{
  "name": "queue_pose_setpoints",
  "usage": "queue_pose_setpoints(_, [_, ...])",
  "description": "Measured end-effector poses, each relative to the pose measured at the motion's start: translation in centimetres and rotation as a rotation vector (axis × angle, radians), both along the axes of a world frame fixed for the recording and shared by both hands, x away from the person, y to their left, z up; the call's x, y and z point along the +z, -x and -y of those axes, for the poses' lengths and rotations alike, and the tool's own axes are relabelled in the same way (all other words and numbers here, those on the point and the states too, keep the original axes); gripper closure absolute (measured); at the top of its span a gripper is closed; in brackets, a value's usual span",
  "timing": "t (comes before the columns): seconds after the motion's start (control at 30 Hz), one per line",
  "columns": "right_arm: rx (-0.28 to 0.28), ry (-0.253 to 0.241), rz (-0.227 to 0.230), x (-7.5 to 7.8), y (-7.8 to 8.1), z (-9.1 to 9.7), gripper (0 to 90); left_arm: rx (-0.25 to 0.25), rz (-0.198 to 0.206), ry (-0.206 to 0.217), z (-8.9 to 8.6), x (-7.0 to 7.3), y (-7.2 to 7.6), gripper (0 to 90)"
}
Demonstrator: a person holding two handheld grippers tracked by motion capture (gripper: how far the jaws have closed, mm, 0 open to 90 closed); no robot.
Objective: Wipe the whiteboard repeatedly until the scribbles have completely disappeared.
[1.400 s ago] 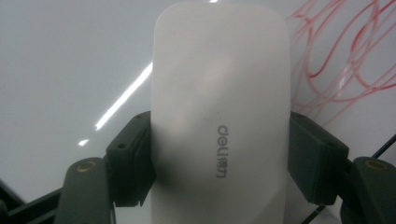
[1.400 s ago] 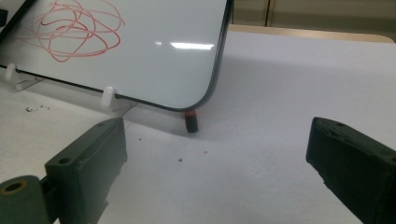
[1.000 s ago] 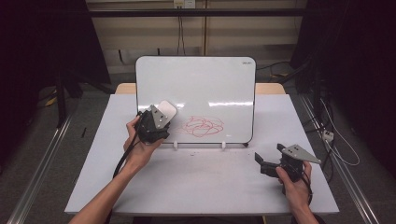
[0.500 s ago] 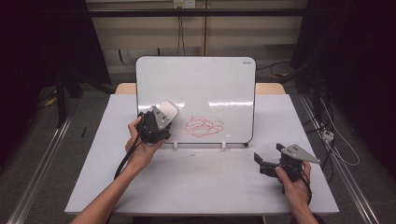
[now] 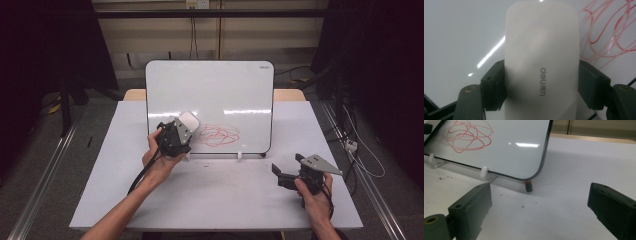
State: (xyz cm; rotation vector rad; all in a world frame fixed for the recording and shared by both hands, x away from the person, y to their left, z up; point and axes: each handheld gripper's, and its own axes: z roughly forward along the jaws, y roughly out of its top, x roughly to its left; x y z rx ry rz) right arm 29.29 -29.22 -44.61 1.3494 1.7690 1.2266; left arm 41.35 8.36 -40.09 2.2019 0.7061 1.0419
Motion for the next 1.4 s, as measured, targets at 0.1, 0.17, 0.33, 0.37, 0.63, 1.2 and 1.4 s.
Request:
queue_pose_setpoints(0.1, [-0.001, 0.002, -0.001, 0.0, 0.0, 0.0, 5.3, -0.005, -0.002, 0.0, 0.4, 0.0, 0.0, 31.0])
queue_pose_setpoints(0.17, [0.002, 0.003, -0.001, 0.0, -0.1, 0.0, 5.3, -0.018, -0.001, -0.008, 0.9, -0.1, 0.1, 31.0])
queue_pose_setpoints(0.33, [0.002, 0.001, -0.002, 0.0, -0.1, 0.0, 5.3, -0.052, 0.004, -0.031, 2.7, -0.4, 0.5, 31.0])
queue_pose_setpoints(0.37, [0.002, 0.001, -0.001, 0.0, -0.1, 0.0, 5.3, -0.057, 0.005, -0.038, 3.0, -0.5, 0.6, 31.0])
queue_pose_setpoints(0.63, [0.004, 0.001, -0.004, 0.0, -0.2, -0.1, 5.3, -0.057, 0.002, -0.045, 3.9, -0.6, 0.8, 30.9])
queue_pose_setpoints(1.2, [0.001, -0.003, -0.004, -0.1, -0.1, 0.0, 5.4, -0.114, 0.001, -0.076, 4.3, -0.7, 0.9, 30.9])
queue_pose_setpoints(1.4, [0.002, -0.004, -0.001, -0.1, -0.1, 0.1, 5.4, -0.103, -0.014, -0.046, 3.8, -0.1, 0.4, 31.0])
